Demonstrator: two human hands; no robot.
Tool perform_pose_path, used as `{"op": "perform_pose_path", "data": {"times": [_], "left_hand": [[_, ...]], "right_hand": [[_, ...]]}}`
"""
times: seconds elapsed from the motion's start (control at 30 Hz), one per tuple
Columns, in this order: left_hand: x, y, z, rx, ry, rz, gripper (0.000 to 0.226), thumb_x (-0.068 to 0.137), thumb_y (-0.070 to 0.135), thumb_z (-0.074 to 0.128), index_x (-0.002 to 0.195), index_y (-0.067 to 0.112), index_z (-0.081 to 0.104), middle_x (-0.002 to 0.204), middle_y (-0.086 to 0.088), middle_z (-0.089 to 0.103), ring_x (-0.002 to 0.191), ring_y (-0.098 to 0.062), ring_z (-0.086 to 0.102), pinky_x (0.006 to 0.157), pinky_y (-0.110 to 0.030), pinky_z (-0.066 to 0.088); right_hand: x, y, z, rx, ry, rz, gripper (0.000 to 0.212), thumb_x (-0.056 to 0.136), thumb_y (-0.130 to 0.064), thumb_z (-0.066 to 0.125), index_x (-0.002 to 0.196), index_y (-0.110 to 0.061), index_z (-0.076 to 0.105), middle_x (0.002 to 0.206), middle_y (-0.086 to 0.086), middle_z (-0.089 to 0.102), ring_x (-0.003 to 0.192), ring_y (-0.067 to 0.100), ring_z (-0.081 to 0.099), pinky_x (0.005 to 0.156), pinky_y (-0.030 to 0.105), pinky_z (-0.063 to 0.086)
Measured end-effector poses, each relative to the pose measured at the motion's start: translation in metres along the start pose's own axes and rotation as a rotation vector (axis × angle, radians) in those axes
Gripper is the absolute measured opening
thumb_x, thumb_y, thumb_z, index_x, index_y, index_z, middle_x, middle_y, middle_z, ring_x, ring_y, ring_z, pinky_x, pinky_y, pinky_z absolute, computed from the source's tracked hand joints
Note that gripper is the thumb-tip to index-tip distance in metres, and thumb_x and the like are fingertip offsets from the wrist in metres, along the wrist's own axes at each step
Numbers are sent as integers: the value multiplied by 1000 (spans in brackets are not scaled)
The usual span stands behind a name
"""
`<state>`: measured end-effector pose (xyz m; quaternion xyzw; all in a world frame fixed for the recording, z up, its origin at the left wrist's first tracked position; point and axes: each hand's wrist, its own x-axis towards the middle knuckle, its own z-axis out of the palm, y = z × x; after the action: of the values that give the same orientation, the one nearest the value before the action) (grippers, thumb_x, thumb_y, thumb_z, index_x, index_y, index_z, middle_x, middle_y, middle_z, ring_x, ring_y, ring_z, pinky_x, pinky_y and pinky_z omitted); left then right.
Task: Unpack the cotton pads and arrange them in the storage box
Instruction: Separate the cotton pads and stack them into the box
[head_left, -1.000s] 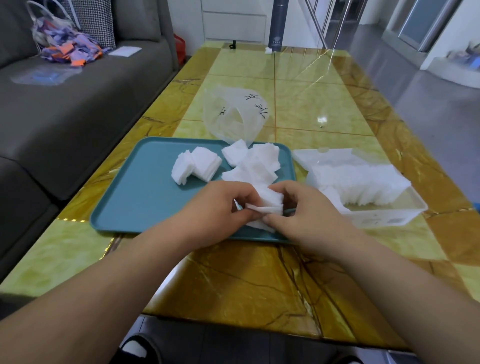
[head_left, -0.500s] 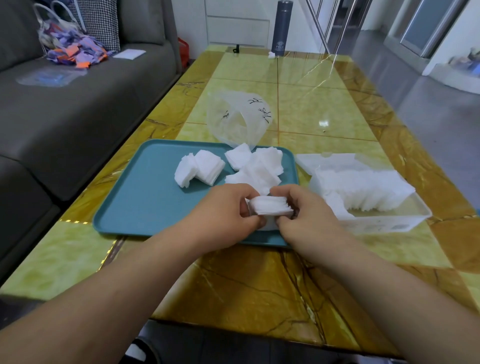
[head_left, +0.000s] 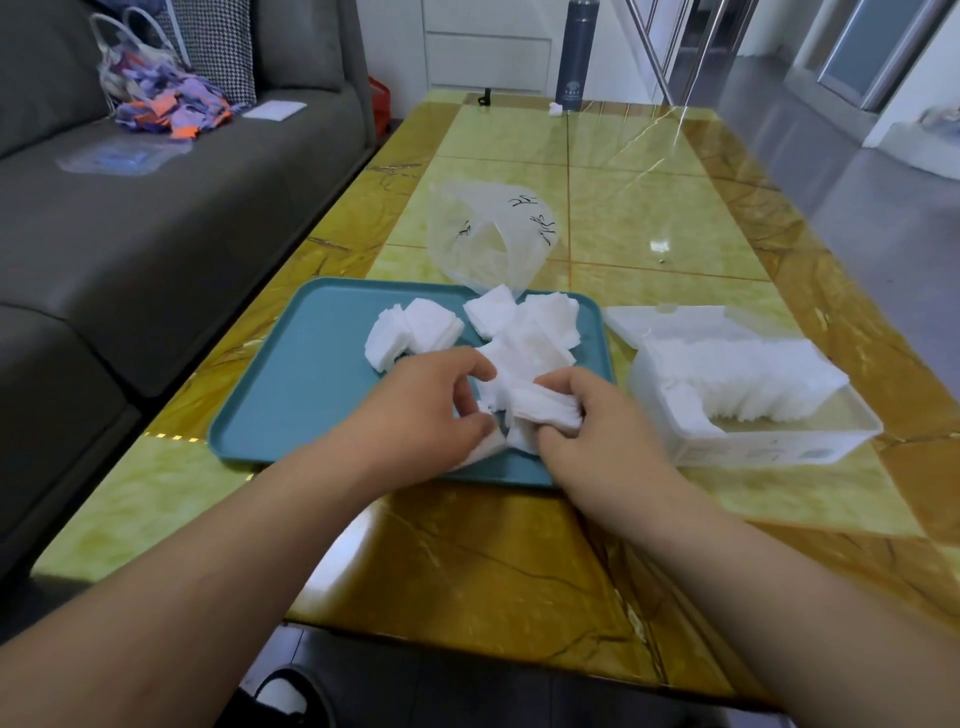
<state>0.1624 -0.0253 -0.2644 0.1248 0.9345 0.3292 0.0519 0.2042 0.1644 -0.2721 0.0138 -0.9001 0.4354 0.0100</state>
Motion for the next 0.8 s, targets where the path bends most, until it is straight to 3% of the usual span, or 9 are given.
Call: {"op": "perform_pose_path", "data": {"times": [0.17,0.3,0.53,0.63,0.73,0.8], "left_hand": [[-8,-20,-18,110,-11,-162,45,84,45,78,124,30,63,104,15,60,84,1,56,66,-16,41],[-12,-18,-15,40,-69,-194,51,81,52,80,123,29,63,99,12,65,87,-4,61,73,-23,49],[-11,-7,-10,-42,-140,-214,26,77,34,86,94,24,69,90,2,70,80,-16,66,70,-30,53],[-13,-4,-14,-133,-127,-181,19,78,25,85,91,22,70,88,2,72,72,-9,62,58,-19,49],[-17,-2,-23,-268,-110,-92,15,79,13,85,87,20,74,86,-2,74,67,-3,60,56,-12,46],[-21,2,-25,-336,-142,-27,16,78,10,86,87,20,78,87,0,75,69,2,61,59,-9,47]], "right_hand": [[3,-3,-4,-16,45,19,26,93,-15,64,112,-32,61,104,-16,62,92,-1,58,67,5,38],[5,-2,1,-21,35,15,25,92,-18,67,108,-36,61,100,-21,64,92,-4,59,66,5,41],[6,2,-1,-5,42,11,24,91,-20,72,111,-32,67,100,-20,67,91,-6,60,68,1,43],[5,3,-2,-7,30,9,25,90,-19,73,110,-32,67,100,-20,67,90,-5,61,69,-1,42],[7,4,-2,-2,37,12,28,88,-18,74,109,-34,65,98,-20,67,89,-4,62,70,6,45],[8,5,-3,5,40,20,32,86,-18,76,110,-34,65,101,-19,68,92,-1,63,79,17,48]]}}
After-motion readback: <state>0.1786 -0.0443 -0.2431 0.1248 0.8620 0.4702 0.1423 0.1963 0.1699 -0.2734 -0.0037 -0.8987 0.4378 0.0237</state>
